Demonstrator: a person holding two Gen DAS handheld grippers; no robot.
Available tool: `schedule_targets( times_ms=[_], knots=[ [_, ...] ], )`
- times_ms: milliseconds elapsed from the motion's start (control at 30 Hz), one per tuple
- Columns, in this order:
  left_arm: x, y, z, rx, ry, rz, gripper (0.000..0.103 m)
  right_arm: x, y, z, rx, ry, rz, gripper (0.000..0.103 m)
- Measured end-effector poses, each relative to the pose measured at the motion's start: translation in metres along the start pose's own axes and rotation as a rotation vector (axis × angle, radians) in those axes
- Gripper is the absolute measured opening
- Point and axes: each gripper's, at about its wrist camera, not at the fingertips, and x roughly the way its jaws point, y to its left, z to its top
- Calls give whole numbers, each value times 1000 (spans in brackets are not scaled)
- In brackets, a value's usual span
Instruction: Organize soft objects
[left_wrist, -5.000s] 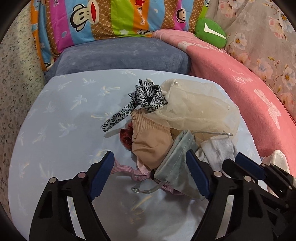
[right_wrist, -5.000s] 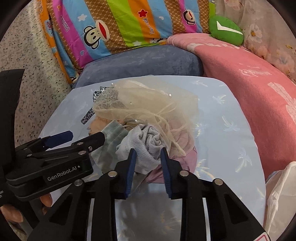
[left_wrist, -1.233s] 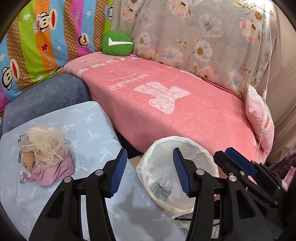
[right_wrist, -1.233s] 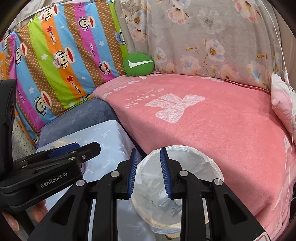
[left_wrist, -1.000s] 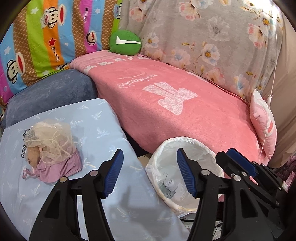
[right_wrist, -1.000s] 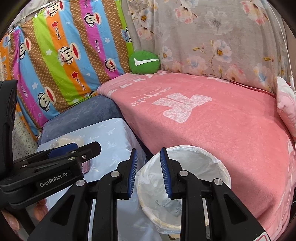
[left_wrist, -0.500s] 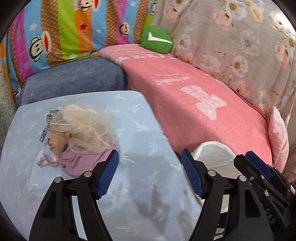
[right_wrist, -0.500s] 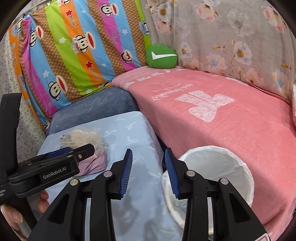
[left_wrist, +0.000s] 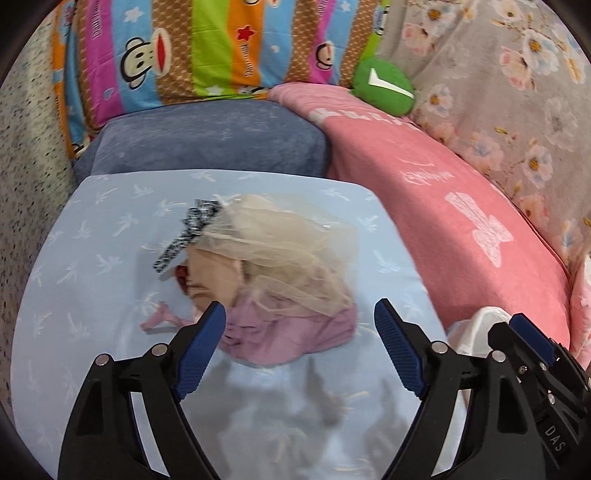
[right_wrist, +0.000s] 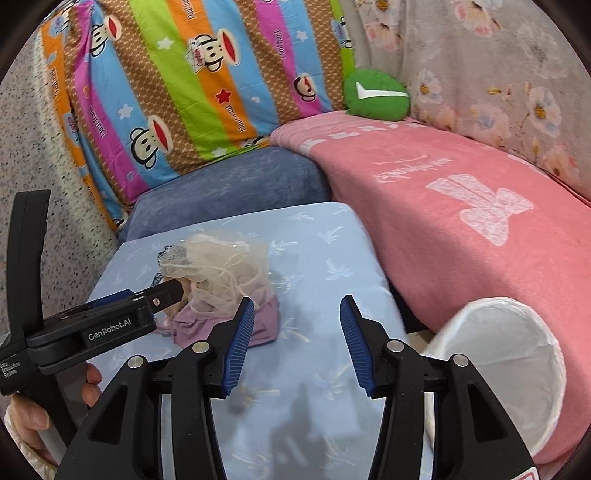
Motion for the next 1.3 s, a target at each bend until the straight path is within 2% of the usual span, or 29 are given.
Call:
schedule_targets(
  times_ms=[233, 467, 767, 833, 900, 933, 1033, 1067, 1100, 1167, 1300],
  knots=[
    [12, 47, 17, -51, -3, 44, 86, 47, 33, 9, -10, 51, 47, 49],
    [37, 81, 38, -107, 17, 45, 87, 97, 67, 22, -18, 90, 85, 59],
    [79, 108, 58, -187, 69, -24, 86, 156, 92, 31, -27, 141, 111, 62],
    [86, 110, 59, -200, 80, -47, 83, 166, 91, 29, -17, 156, 117, 62],
    [93, 110, 59, -206, 94, -73, 69, 174, 92, 27, -12, 170, 121, 62],
    [96, 111, 60, -210, 103, -88, 66, 177, 92, 25, -11, 176, 121, 58],
    [103, 115, 58, -237, 125, -129, 42, 184, 93, 20, -7, 201, 130, 38],
    [105, 116, 56, -244, 136, -148, 28, 185, 93, 18, -6, 208, 131, 30],
    [105, 116, 55, -251, 143, -158, 22, 185, 93, 16, -4, 213, 135, 25],
    [102, 115, 53, -253, 138, -159, 18, 182, 91, 12, 1, 218, 139, 11],
    [86, 109, 52, -237, 110, -153, 11, 168, 88, 12, 12, 202, 144, 5]
  ],
)
